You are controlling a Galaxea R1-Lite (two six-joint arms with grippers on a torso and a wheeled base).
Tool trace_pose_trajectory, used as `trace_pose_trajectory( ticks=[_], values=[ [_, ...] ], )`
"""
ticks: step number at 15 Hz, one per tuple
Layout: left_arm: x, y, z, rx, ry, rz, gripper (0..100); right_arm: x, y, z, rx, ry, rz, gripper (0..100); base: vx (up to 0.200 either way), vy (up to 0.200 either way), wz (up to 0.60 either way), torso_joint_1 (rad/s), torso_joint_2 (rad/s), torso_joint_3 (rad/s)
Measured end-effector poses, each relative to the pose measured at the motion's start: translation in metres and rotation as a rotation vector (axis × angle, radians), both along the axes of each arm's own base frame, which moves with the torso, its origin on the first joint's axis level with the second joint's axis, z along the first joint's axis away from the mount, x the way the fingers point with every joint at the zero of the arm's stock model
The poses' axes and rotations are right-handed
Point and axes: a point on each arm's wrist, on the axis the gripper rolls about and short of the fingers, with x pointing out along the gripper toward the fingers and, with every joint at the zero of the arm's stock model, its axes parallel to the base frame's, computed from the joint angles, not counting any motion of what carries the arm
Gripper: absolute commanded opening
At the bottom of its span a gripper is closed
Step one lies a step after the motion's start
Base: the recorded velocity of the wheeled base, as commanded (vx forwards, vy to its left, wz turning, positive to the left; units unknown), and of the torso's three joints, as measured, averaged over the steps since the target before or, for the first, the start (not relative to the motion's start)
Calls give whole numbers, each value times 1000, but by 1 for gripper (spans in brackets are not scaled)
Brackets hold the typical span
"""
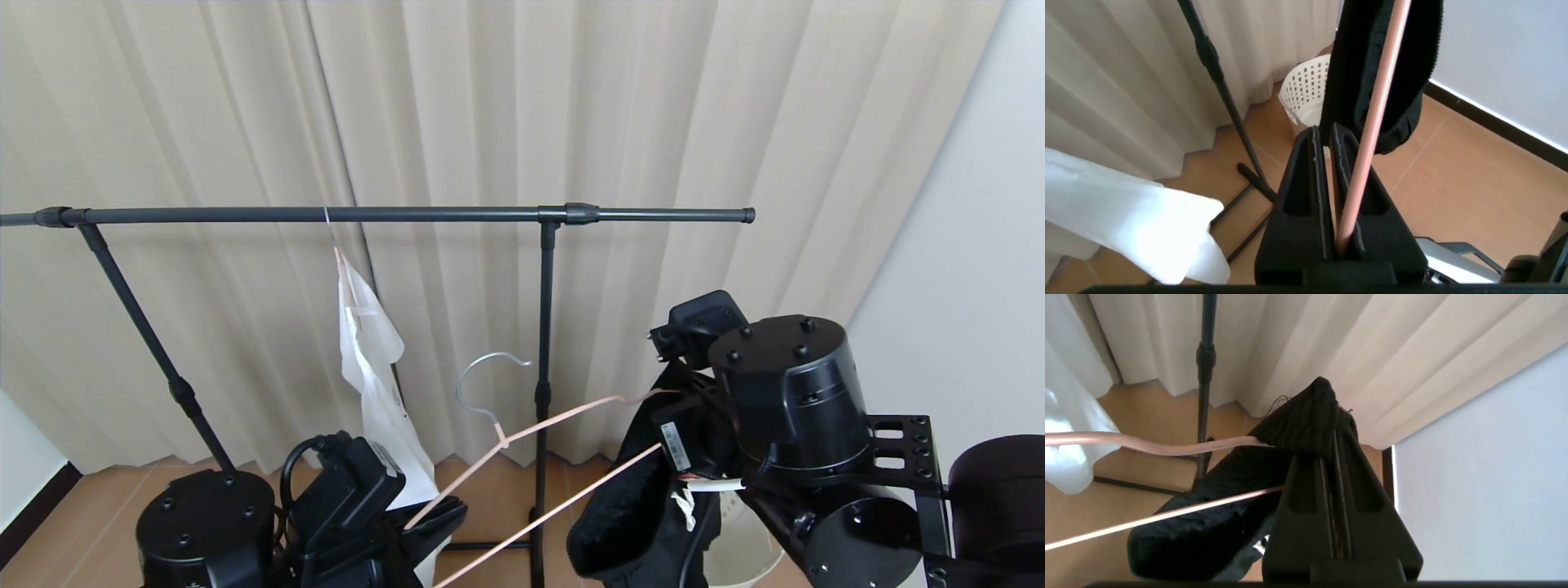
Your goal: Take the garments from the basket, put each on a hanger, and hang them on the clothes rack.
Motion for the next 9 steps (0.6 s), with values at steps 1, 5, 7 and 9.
trace_pose_trajectory(
  ticks=[1, 5, 7, 9],
  values=[
    [0, -1, -2, -3, -7, 4, 0, -2, 2, 1, 4, -1, 8, 0, 0, 0, 0, 0, 0, 0],
    [1, -4, -10, 12, 1, 15, 0, -13, 8, 4, 18, -7, 51, 0, 0, 0, 0, 0, 0, 0],
    [1, -5, -11, 16, 5, 14, 0, -20, 12, 6, 34, -11, 75, 0, 0, 0, 0, 0, 0, 0],
    [1, -6, -11, 10, -1, 12, 0, -26, 17, 6, 45, -11, 97, 0, 0, 0, 0, 0, 0, 0]
  ],
)
